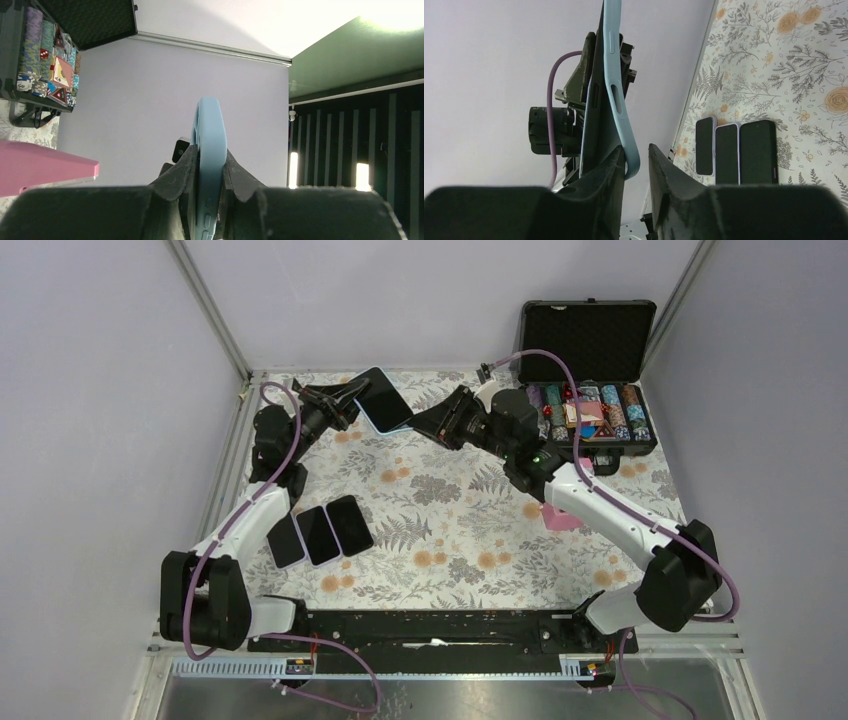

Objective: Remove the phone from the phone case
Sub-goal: Remove the phone case from the phone.

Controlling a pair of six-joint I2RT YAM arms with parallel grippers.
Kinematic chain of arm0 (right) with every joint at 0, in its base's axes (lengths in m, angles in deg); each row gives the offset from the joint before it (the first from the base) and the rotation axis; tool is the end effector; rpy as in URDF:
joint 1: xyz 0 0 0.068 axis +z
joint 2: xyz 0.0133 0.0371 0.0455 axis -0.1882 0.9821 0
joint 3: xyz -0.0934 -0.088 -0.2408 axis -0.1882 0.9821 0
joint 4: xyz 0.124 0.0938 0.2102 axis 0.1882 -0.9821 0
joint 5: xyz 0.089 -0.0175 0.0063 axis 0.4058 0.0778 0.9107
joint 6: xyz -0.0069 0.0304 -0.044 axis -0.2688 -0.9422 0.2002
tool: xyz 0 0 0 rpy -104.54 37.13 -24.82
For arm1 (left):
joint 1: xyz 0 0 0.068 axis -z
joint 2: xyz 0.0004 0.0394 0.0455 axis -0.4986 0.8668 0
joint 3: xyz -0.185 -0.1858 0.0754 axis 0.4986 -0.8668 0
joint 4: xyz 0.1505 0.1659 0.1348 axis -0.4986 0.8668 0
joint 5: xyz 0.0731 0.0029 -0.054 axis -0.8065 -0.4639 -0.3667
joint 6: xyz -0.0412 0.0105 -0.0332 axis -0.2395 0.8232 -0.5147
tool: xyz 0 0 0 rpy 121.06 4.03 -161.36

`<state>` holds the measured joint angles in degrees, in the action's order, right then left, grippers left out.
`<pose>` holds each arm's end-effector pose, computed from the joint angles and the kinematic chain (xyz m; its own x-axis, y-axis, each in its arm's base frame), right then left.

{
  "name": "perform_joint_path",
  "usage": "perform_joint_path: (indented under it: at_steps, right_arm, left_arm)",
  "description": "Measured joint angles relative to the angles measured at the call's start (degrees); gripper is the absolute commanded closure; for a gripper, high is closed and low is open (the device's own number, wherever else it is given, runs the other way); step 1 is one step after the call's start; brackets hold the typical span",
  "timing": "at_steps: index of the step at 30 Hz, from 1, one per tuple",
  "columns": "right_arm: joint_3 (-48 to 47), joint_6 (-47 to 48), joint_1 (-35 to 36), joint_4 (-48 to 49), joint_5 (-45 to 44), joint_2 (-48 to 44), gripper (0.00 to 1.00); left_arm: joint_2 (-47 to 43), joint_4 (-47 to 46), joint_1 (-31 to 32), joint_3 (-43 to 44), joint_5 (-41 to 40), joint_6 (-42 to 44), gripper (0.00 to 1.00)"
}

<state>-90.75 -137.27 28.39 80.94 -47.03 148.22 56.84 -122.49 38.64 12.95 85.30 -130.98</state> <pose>0.2626 0.2255 0.3689 -0.7233 0.5320 -0.4402 -0.3442 0.2749 0.8978 0.2893 -0.0619 0.3343 -0.6257 -0.7344 0.2630 -0.0472 -0.3009 -0.9525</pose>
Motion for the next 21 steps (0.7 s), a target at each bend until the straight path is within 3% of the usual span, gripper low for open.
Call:
perform_joint_path:
  at_steps: [4,8,11,16,19,21]
  right_arm:
    - [-0.24,0.39,0.00,0.44,1.57,0.68,0.58]
    - [-0.04,-1.29,0.22,4.42,4.72,1.29,0.57]
    - [0.11,-2.93,0.52,6.60,7.06,1.70,0.68]
    - [0.28,-5.44,0.92,9.99,10.45,2.23,1.00]
    - [0.98,-5.90,0.96,11.13,11.06,2.23,1.00]
    - [1.38,-5.88,0.94,11.76,11.10,2.12,1.00]
  left_arm:
    - [0.02,-0.13,-0.20,0.00,0.00,0.39,1.00]
    - [0.02,-0.11,0.13,0.11,1.29,0.00,1.00]
    - [0.02,0.72,0.24,1.14,2.10,0.96,1.00]
    - [0.02,2.19,0.33,2.34,3.61,3.72,0.97]
    - [0.02,2.91,0.37,3.37,4.20,5.86,0.86]
    - [0.00,3.32,0.35,3.82,4.48,7.72,0.72]
